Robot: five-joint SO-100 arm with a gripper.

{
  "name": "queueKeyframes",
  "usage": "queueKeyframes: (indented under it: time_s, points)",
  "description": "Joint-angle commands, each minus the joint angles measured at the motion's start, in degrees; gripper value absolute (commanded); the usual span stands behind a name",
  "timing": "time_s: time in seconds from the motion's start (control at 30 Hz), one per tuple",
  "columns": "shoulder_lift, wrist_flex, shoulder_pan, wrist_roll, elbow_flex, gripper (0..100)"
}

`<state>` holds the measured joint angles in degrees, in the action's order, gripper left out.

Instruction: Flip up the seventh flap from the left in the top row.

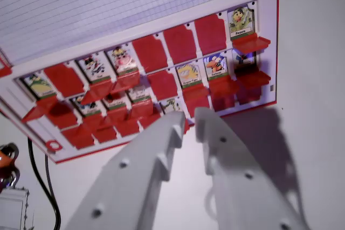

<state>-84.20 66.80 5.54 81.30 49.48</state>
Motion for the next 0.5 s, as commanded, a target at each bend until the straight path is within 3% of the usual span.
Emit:
queueKeyframes:
  time_s: [0.0, 0.47]
  points:
    - [-13.45, -2.37, -1.41, 1.05, 4.04, 2]
    - [-39.9, -5.71, -7.38, 4.75, 28.48, 2]
